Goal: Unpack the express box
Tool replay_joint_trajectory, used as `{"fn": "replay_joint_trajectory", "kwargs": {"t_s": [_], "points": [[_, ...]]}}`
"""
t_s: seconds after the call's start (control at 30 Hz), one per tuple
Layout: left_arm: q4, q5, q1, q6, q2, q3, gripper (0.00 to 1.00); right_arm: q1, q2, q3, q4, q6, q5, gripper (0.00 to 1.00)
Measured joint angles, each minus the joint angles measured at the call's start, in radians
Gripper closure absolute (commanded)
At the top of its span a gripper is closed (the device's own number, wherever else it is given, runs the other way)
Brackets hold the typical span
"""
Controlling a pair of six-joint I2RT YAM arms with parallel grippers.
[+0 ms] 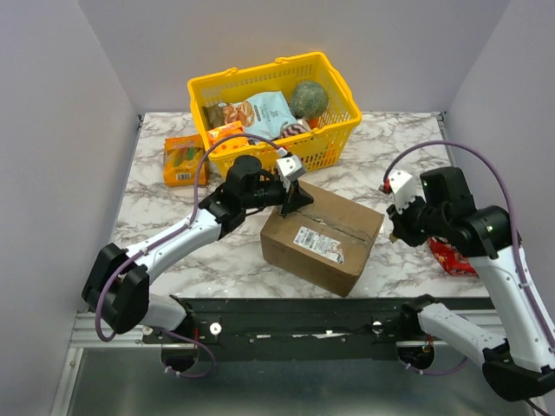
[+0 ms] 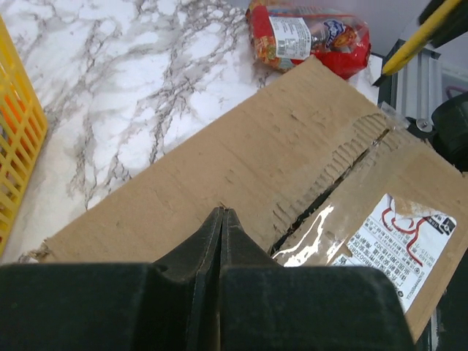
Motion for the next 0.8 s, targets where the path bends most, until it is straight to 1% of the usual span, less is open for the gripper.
{"fn": "replay_joint_trajectory", "kwargs": {"t_s": [0.13, 0.33, 0.43, 0.5, 0.63, 0.8], "points": [[-0.058, -0.002, 0.013, 0.024, -0.015, 0.056, 0.90, -0.049, 0.080, -0.016, 0.063, 0.053, -0.001, 1.00], [-0.154, -0.049, 0.089, 0.092, -0.097, 0.072, 0.89, -0.055, 0.152, -0.046, 0.143, 0.081, -0.077, 1.00], [-0.199, -0.068, 0.119, 0.143, -0.138, 0.042, 0.89, -0.056, 0.202, -0.046, 0.205, 0.088, -0.135, 1.00], [-0.238, -0.065, 0.119, 0.182, -0.158, 0.014, 0.90, -0.056, 0.251, -0.036, 0.246, 0.091, -0.174, 1.00], [-0.358, -0.030, 0.117, 0.295, -0.186, -0.043, 0.91, -0.055, 0.360, 0.008, 0.337, 0.092, -0.234, 1.00], [-0.430, 0.024, 0.122, 0.425, -0.226, -0.063, 0.91, -0.055, 0.452, 0.056, 0.412, 0.121, -0.253, 1.00]]}}
